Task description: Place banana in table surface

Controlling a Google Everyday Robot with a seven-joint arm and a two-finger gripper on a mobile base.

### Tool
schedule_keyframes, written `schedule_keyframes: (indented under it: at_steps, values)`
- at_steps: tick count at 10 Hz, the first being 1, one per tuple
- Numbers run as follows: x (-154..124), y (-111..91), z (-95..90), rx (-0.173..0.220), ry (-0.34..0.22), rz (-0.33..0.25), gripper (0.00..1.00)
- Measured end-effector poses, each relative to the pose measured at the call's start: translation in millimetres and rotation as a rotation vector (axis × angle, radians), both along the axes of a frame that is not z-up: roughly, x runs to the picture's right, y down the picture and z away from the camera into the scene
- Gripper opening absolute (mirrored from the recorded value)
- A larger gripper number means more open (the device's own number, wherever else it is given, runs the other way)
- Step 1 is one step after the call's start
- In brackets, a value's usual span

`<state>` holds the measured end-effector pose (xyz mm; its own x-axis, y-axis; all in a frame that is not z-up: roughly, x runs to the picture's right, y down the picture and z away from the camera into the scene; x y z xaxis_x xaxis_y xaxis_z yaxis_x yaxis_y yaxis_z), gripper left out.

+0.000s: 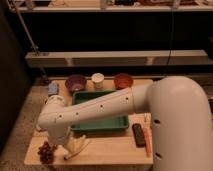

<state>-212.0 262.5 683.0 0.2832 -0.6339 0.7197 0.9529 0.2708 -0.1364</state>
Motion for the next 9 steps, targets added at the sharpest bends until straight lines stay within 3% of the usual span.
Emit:
schedule_keyframes:
  at_steps: [5, 9]
  values:
    - [30, 8, 9.6, -0.024, 0.075, -0.018, 0.65]
    - [36, 22, 21.3, -0.042, 0.081, 0.016, 0.65]
